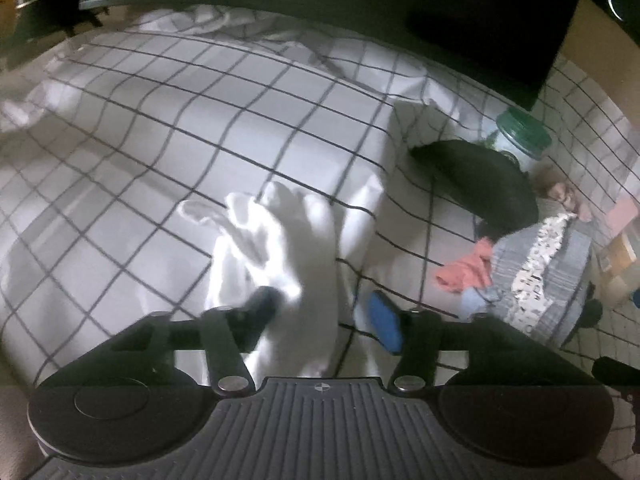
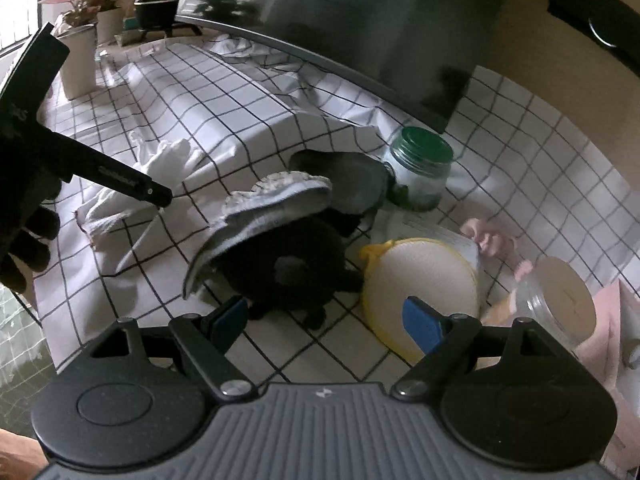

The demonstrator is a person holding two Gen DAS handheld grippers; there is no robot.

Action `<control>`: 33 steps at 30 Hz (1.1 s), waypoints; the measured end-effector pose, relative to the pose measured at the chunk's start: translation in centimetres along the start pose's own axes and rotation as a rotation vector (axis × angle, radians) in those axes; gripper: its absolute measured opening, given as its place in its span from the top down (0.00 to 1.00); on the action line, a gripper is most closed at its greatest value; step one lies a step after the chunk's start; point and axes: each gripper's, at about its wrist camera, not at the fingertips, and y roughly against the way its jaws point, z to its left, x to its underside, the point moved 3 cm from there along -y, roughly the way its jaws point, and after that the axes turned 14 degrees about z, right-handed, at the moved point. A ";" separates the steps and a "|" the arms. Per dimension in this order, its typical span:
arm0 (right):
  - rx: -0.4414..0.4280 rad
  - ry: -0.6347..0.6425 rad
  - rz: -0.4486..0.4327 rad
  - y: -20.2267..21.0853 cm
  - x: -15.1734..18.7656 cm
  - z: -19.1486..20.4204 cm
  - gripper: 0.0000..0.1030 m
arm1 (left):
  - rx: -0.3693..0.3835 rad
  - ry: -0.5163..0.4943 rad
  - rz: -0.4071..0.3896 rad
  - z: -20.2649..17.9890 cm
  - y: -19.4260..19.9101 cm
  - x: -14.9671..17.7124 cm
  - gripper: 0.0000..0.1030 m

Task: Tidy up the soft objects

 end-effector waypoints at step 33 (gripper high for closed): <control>-0.140 -0.010 -0.065 -0.1 -5.5 1.5 0.17 | -0.023 -0.031 -0.073 0.8 -0.3 0.6 0.26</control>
